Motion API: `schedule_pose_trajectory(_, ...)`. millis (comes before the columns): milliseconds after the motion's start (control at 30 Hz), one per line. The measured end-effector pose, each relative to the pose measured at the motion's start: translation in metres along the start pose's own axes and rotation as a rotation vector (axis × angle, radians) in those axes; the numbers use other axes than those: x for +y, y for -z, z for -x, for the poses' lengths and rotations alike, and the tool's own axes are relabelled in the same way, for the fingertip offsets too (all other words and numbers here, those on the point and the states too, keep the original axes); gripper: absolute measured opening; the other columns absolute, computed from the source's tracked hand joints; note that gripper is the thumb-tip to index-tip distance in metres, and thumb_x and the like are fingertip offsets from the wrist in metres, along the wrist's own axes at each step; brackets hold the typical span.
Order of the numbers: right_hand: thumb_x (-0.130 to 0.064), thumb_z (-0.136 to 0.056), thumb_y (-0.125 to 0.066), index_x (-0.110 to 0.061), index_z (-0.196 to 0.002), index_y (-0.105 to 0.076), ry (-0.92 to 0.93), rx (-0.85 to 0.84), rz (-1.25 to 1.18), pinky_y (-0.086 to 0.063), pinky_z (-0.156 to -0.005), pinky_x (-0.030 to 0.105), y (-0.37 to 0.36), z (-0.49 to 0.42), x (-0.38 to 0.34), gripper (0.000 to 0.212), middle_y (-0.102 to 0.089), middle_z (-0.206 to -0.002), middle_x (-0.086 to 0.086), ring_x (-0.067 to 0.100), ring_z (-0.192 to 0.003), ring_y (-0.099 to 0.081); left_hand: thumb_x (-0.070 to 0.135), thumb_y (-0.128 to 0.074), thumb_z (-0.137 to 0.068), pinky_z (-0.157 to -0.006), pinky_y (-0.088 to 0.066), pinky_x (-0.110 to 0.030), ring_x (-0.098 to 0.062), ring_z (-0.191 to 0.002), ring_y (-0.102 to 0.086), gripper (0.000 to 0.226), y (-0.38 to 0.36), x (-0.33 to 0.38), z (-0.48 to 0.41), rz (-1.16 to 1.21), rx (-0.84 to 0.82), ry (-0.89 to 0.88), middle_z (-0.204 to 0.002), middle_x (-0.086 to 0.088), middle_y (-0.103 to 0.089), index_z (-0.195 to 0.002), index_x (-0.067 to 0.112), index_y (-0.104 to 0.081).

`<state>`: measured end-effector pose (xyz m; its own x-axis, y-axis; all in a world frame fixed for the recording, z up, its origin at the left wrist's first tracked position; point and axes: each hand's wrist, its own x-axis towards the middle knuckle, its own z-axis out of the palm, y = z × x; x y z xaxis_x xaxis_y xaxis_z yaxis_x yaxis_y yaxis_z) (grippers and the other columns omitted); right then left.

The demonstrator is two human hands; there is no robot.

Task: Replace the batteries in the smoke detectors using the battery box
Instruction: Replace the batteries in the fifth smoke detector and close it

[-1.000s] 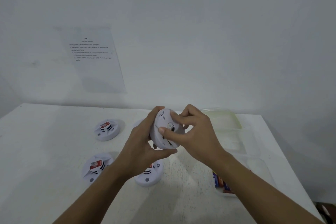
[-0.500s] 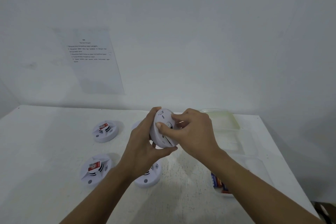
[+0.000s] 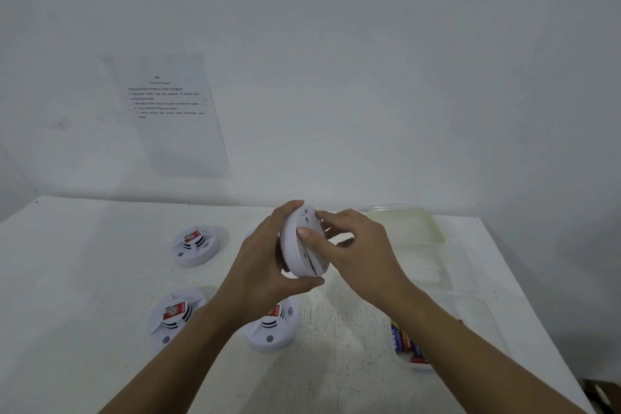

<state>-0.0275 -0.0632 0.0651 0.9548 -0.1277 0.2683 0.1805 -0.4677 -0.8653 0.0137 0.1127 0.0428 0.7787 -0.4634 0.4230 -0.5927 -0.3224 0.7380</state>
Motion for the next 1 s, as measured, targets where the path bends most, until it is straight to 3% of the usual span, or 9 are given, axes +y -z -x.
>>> schedule_pose_trajectory(100,-0.047,-0.086,-0.071,-0.027,-0.128,-0.067,-0.030,-0.059,-0.041,-0.053,-0.076,0.010,-0.001,0.001,0.004,0.047,-0.068,-0.113,-0.011,0.003,-0.097,-0.065,0.048,-0.089,-0.060,-0.075,-0.056,-0.014,-0.001,-0.109,-0.060,0.097,0.000,-0.006,0.001,-0.025,-0.015,0.036,-0.127,0.025,-0.056,-0.134,0.061,-0.029)
schedule_pose_trajectory(200,-0.043,-0.092,-0.066,-0.031,-0.132,-0.063,-0.049,-0.118,-0.061,-0.049,-0.076,0.004,-0.005,0.005,0.008,0.042,-0.067,-0.117,-0.013,-0.002,-0.099,-0.064,0.047,-0.092,-0.057,-0.075,-0.059,-0.019,-0.008,-0.105,-0.062,0.099,-0.001,-0.008,0.003,-0.047,-0.018,0.060,-0.125,0.016,-0.058,-0.137,0.052,-0.034)
schedule_pose_trajectory(300,-0.037,-0.093,-0.067,-0.042,-0.123,-0.063,-0.044,-0.118,-0.098,-0.046,-0.080,0.006,-0.009,0.008,0.011,0.031,-0.066,-0.116,-0.014,-0.004,-0.102,-0.063,0.052,-0.089,-0.057,-0.077,-0.060,-0.028,-0.014,-0.106,-0.061,0.100,0.000,-0.008,0.004,-0.098,-0.018,0.042,-0.125,0.016,-0.056,-0.141,0.043,-0.035)
schedule_pose_trajectory(433,-0.026,-0.082,-0.083,-0.024,-0.132,-0.065,0.003,-0.101,-0.118,-0.053,-0.090,0.014,-0.007,0.011,0.015,0.053,-0.064,-0.121,-0.012,0.001,-0.111,-0.060,0.039,-0.091,-0.066,-0.079,-0.060,-0.024,-0.012,-0.112,-0.063,0.092,0.005,-0.003,0.006,-0.005,-0.016,0.031,-0.124,0.023,-0.059,-0.140,0.041,-0.037)
schedule_pose_trajectory(533,-0.037,-0.074,-0.087,-0.028,-0.122,-0.072,0.082,-0.094,-0.018,-0.045,-0.093,0.008,-0.001,0.011,0.012,0.051,-0.065,-0.121,-0.021,-0.006,-0.115,-0.057,0.027,-0.091,-0.067,-0.083,-0.059,-0.023,-0.011,-0.116,-0.063,0.086,0.008,0.002,0.007,0.111,0.015,0.086,-0.123,0.024,-0.060,-0.135,0.039,-0.041)
schedule_pose_trajectory(833,-0.036,-0.064,-0.093,-0.026,-0.116,-0.075,0.199,0.022,-0.092,-0.050,-0.088,0.013,0.006,0.013,0.002,0.056,-0.068,-0.117,-0.017,0.000,-0.112,-0.061,0.001,-0.090,-0.064,-0.091,-0.058,-0.033,-0.020,-0.124,-0.060,0.090,0.013,0.004,0.008,0.273,0.048,0.121,-0.130,0.005,-0.064,-0.141,0.018,-0.046)
schedule_pose_trajectory(1000,-0.036,-0.067,-0.091,-0.023,-0.119,-0.075,0.271,0.001,-0.074,-0.047,-0.090,0.014,0.010,0.010,-0.001,0.056,-0.069,-0.113,-0.017,0.010,-0.115,-0.059,-0.002,-0.090,-0.064,-0.097,-0.056,-0.047,-0.029,-0.128,-0.056,0.094,0.019,0.006,0.008,0.324,0.037,0.111,-0.137,-0.005,-0.060,-0.144,0.012,-0.043)
